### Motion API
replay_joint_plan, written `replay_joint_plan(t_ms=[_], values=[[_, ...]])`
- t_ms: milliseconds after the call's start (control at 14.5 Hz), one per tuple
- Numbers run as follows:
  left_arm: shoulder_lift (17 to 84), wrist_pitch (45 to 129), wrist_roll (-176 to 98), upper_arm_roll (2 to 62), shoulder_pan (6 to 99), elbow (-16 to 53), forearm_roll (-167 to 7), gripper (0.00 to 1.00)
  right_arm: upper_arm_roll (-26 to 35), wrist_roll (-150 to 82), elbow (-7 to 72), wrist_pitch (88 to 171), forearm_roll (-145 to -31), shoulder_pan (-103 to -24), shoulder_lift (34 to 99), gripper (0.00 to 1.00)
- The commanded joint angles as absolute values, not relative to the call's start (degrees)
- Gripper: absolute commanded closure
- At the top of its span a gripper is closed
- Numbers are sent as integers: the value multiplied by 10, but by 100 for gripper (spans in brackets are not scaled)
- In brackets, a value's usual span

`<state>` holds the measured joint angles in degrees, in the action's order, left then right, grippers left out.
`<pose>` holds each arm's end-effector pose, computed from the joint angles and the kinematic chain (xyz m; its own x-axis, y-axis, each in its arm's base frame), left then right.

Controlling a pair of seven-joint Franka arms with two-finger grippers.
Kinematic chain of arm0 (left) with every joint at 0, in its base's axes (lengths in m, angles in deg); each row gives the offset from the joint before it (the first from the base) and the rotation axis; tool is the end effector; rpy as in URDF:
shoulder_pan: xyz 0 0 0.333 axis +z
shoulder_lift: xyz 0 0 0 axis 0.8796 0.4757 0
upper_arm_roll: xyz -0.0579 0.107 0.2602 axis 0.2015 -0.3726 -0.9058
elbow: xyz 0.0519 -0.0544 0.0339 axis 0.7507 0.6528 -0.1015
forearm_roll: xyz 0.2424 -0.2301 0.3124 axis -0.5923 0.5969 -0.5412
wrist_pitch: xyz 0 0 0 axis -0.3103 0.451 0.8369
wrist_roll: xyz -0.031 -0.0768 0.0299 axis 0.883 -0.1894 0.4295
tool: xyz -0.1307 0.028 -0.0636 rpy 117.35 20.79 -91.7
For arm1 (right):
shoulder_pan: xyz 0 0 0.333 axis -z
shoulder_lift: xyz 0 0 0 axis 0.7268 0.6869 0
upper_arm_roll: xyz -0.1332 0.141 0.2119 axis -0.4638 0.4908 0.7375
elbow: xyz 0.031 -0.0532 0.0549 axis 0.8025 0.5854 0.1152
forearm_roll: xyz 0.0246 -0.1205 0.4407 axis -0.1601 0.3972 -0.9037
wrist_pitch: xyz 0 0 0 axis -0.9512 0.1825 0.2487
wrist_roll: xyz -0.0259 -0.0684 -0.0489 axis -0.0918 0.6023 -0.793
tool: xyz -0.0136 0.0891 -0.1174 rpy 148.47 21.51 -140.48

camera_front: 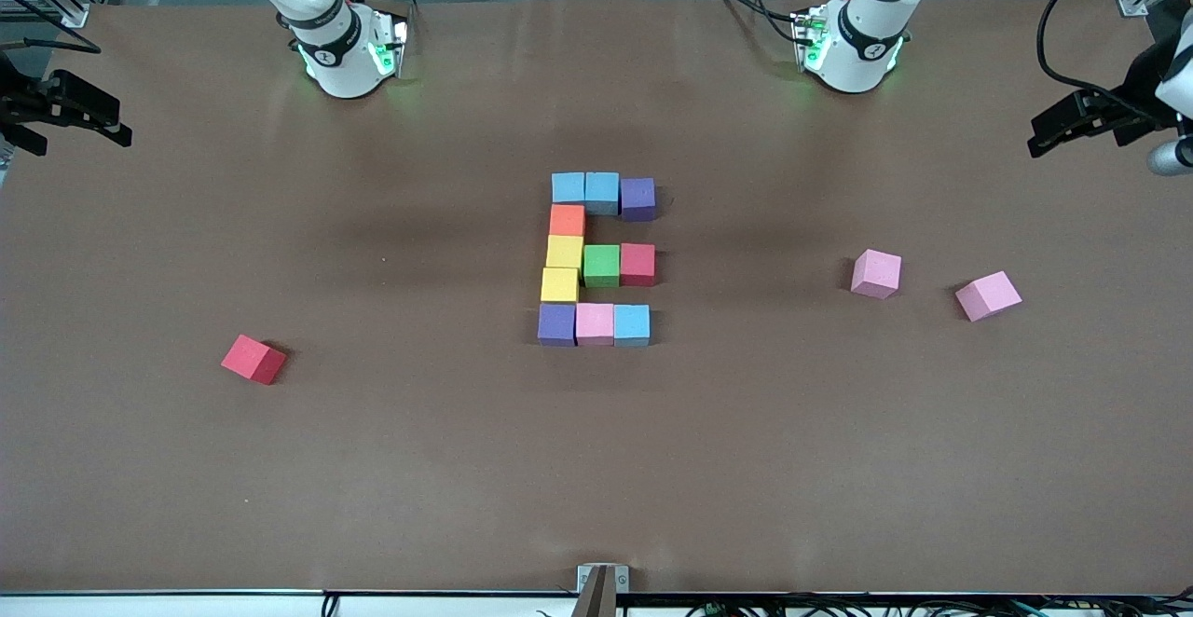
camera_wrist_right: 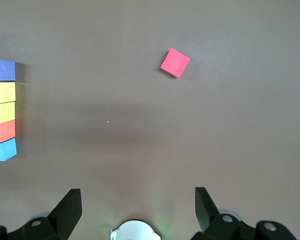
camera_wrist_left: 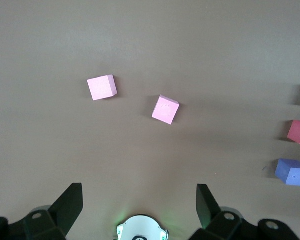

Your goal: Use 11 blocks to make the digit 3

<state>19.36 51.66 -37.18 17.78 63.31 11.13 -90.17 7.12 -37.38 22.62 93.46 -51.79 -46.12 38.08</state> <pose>0.5716 -0.0191 0.5780 0.9901 0.1068 -0.0905 0.1030 -0.9936 -0.0464 0.5742 -0.0309 0.5931 0.9915 0.0948 -0.0893 0.0925 -0.9953 -0.0291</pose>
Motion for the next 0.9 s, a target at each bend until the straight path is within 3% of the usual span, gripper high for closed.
replay_joint_plan(t_ms=[0,346,830], values=[[126,543,-382,187,639,185,-899,0,74,-375,239,935,-516,-457,368,0],[121,539,-372,219,634,182,-902,0,74,-375,239,935,-516,-458,368,0],[158,532,-384,215,637,128,-899,0,74,-375,239,935,-517,-459,368,0]])
